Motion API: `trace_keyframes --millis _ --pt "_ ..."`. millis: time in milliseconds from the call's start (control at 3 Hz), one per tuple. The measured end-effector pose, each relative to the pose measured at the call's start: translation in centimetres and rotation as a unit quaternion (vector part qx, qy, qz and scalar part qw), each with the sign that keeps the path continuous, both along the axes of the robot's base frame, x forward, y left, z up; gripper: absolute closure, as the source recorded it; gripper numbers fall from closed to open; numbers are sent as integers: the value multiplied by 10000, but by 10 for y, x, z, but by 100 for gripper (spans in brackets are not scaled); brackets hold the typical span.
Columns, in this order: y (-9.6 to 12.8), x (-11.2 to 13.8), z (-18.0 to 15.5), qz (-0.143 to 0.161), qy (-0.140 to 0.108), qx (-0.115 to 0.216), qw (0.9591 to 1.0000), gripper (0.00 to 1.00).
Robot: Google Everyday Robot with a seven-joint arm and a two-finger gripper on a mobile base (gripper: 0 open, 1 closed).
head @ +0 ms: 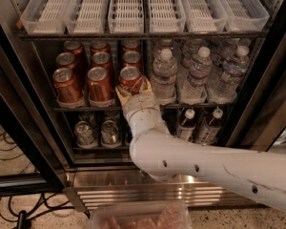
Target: Pick coke can from middle shelf of fridge
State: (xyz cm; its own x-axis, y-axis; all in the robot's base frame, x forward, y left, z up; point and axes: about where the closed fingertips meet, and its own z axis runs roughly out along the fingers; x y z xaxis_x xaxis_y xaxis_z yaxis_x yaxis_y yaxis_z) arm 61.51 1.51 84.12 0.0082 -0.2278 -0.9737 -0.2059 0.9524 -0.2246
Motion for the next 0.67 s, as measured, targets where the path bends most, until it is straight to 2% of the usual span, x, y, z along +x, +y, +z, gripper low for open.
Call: trace_keyframes --millis 667 --pt "3 -12 37 360 192 534 9977 100"
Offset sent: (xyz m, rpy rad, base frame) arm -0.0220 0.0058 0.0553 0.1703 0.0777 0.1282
